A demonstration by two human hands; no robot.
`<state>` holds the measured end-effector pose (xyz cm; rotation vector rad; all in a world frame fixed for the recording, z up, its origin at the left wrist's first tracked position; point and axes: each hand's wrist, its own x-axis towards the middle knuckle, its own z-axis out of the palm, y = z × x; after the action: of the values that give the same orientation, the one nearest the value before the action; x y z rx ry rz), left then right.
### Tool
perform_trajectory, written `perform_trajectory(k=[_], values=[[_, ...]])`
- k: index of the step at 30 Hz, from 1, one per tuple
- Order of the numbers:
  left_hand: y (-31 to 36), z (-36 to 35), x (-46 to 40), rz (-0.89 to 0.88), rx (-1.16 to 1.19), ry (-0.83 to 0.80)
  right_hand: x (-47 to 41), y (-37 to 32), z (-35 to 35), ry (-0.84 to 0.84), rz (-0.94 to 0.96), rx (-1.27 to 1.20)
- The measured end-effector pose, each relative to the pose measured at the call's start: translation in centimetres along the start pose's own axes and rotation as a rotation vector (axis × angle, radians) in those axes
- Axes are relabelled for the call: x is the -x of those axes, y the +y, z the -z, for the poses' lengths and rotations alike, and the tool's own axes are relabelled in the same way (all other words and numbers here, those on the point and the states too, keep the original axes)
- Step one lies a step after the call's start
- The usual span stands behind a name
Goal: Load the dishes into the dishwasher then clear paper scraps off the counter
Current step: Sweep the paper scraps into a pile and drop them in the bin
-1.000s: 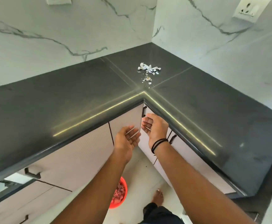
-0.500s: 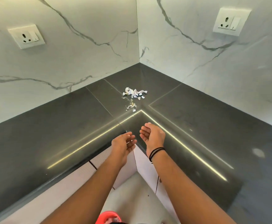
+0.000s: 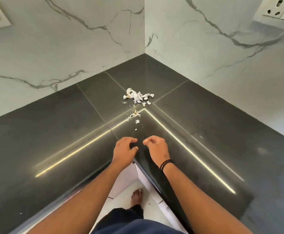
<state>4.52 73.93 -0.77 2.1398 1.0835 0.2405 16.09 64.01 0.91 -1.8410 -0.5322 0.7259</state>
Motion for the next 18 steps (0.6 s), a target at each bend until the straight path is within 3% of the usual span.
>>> perform_trajectory(k=[7, 14, 18], values=[[-4.7, 1.8, -6.9, -0.307, -0.316, -0.185, -6.0, -0.3, -4.7, -0.201, 0.182, 0.22], [-6.0, 5.2, -14.8, -0.337, -0.25, -0.34, -14.6, -2.6, -8.0, -0.066, 0.168, 0.094], [-6.6, 5.8, -18.0, -0.323, -0.103, -0.239, -18.0, -4.4, -8.8, 0.054, 0.083, -0.026]])
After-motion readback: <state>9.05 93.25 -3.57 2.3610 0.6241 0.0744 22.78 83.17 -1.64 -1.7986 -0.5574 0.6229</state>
